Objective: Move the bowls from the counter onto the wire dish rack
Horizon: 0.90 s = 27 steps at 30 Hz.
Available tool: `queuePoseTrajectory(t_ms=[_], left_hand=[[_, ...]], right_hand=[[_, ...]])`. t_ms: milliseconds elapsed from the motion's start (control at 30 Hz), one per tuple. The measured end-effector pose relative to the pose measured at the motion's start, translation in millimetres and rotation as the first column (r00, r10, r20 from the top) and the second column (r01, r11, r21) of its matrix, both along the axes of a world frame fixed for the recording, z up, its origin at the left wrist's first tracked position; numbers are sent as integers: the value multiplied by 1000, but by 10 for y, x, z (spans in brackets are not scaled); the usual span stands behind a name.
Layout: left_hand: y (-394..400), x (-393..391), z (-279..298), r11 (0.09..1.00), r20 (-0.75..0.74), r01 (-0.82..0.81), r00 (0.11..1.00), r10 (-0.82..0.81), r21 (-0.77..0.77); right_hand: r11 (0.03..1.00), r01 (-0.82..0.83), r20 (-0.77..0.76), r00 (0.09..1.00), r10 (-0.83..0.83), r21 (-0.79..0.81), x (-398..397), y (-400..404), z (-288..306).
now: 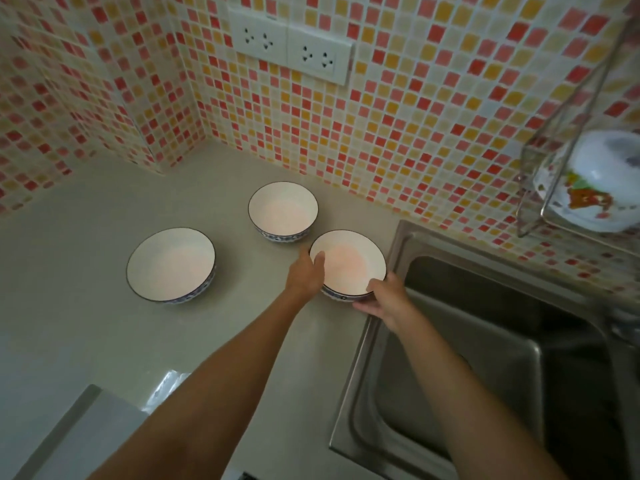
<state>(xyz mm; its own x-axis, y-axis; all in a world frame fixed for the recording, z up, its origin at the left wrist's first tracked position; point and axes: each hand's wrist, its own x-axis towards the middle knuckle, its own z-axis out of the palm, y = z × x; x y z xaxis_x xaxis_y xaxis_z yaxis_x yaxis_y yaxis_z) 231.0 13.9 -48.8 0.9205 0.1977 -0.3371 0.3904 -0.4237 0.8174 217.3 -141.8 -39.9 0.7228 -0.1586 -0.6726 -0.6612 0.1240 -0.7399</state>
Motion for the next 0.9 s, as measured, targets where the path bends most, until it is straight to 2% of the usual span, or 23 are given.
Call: queuePoseTrajectory(t_ms=[200,267,367,433,633,800,900], left_hand=[[-299,-282,214,984,23,81,996,-86,162],[-483,-406,286,978,42,127,990,-136,169],[-801,-606,371,971,74,193,976,-205,140],[-1011,-731,372,967,84,237,966,-245,99],[-1576,-1112,367,934,116,348,934,-339,-73],[-1924,-1527,267,899,222,437,881,-419,-36],[-1992,-1783,9,877,150,465,864,-480,123]], right_hand=[[994,21,23,999,-24,104,-542,-413,249],[974,70,-3,997,-71,216,-709,-620,326],[879,159,-69,987,-144,449,-964,-936,441],[843,192,-77,981,-177,503,-1116,-1163,484],[844,279,-95,959,-266,457,-1560,-1822,433],[864,304,-67,950,-303,401,-1868,-2268,390],[890,297,-54,953,-297,345,-2021,-2480,374]])
